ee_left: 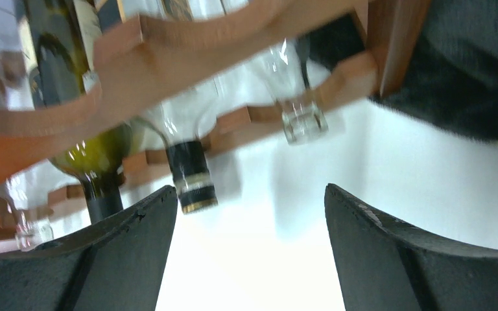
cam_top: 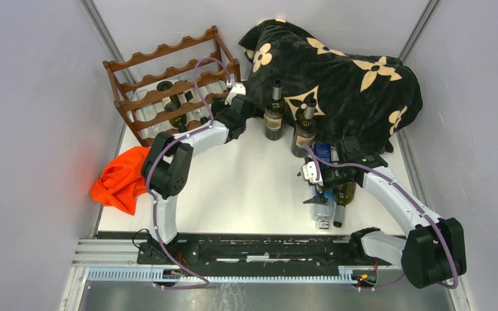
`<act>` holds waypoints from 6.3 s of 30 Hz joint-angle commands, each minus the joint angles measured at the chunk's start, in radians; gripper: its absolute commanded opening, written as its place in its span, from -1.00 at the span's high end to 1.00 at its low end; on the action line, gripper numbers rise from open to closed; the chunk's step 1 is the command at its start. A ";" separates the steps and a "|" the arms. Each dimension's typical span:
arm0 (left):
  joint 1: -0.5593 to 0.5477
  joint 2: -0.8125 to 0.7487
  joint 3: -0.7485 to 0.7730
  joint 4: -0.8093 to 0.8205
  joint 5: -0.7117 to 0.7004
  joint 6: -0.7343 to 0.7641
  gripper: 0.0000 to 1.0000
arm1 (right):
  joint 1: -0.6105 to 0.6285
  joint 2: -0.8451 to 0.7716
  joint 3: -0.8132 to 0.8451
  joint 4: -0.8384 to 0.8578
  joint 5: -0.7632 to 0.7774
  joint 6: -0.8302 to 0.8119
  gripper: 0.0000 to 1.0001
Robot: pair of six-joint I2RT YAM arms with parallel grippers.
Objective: Put the wine bottle on the wine rack
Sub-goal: Place the wine bottle in the wine rack, then pick up the wine bottle from the center of the board.
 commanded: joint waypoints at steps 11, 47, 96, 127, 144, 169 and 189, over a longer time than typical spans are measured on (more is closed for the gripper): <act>-0.030 -0.475 -0.419 0.027 0.435 -0.217 -0.77 | -0.003 -0.061 0.014 0.045 0.021 0.020 -0.96; -0.307 -1.051 -1.092 0.623 0.872 -0.661 -0.62 | -0.190 -0.195 -0.024 0.290 -0.008 0.314 -0.96; -0.331 -1.270 -0.999 0.350 0.769 -0.571 -0.69 | -0.197 0.190 0.059 1.117 0.189 0.994 -0.96; -0.331 -1.131 -0.990 0.439 0.932 -0.469 -0.65 | -0.149 0.225 -0.005 1.205 0.088 1.103 0.70; -0.331 -1.090 -1.000 0.502 0.986 -0.446 -1.00 | -0.166 -0.065 -0.307 1.409 -0.242 1.594 1.00; -0.363 -1.042 -1.166 0.829 0.855 -0.592 -1.00 | -0.166 0.000 -0.371 1.691 -0.229 1.911 1.00; -0.443 -0.791 -0.983 0.714 0.835 -0.459 -1.00 | -0.166 0.036 -0.369 1.702 -0.231 1.938 1.00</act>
